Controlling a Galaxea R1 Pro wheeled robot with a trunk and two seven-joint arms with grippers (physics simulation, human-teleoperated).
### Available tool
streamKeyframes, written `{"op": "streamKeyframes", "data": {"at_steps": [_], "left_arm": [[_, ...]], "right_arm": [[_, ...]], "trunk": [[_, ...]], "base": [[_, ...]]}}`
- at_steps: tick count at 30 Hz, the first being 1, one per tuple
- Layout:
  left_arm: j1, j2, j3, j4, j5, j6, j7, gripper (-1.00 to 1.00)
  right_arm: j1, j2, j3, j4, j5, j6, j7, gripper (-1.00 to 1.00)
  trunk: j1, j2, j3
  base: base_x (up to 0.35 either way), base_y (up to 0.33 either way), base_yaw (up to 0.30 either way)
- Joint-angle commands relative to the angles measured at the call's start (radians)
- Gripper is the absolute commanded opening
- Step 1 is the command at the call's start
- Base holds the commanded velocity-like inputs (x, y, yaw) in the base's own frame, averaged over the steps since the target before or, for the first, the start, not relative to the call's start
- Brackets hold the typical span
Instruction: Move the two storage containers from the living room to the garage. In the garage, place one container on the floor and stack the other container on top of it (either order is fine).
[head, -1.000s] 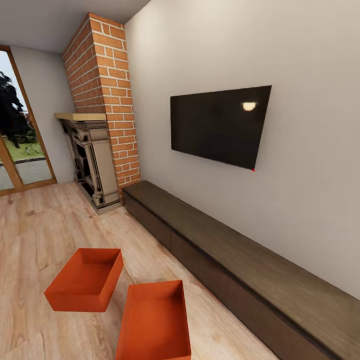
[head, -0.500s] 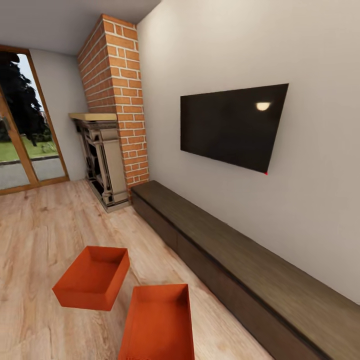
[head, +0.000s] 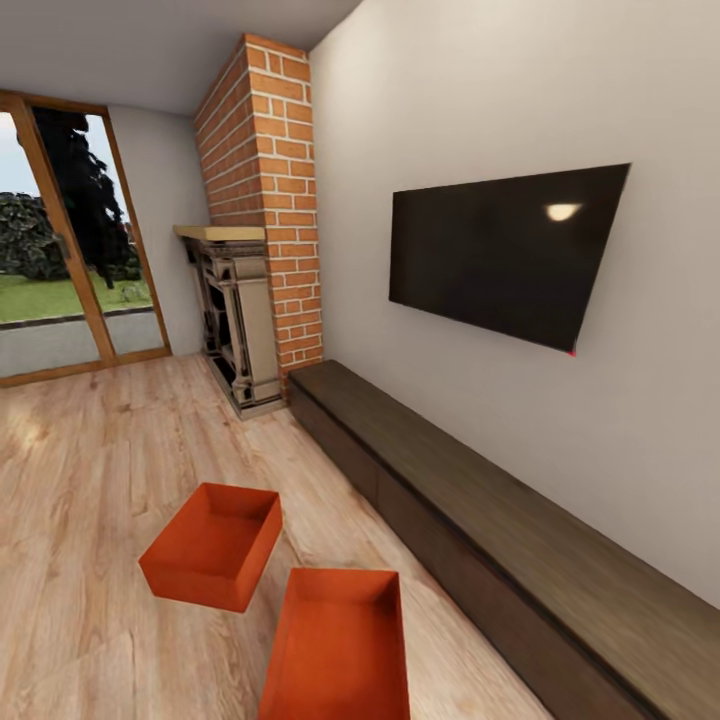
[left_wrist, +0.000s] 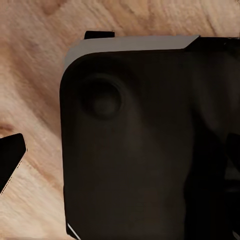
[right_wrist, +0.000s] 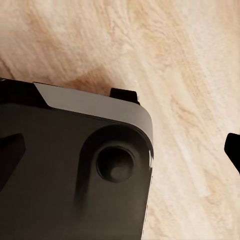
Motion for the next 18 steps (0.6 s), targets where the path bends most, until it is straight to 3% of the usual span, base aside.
{"op": "streamKeyframes", "data": {"at_steps": [1,12,18], "left_arm": [[0.0,0.0,0.001,-0.001,0.002,0.003,0.001,1.0],[0.0,0.0,0.001,-0.001,0.002,0.001,0.001,1.0],[0.0,-0.001,0.001,-0.002,0.001,0.002,0.001,1.0]], "right_arm": [[-0.001,0.001,0.008,0.003,-0.008,-0.006,-0.002,1.0],[-0.001,0.001,0.008,0.003,-0.008,-0.006,-0.002,1.0],[-0.001,0.001,0.008,0.003,-0.008,-0.006,-0.002,1.0]], "trunk": [[0.0,-0.001,-0.001],[0.0,-0.001,-0.001],[0.0,-0.001,-0.001]], "base": [[0.148,0.195,0.01],[0.208,0.222,0.002],[0.075,0.06,0.0]]}}
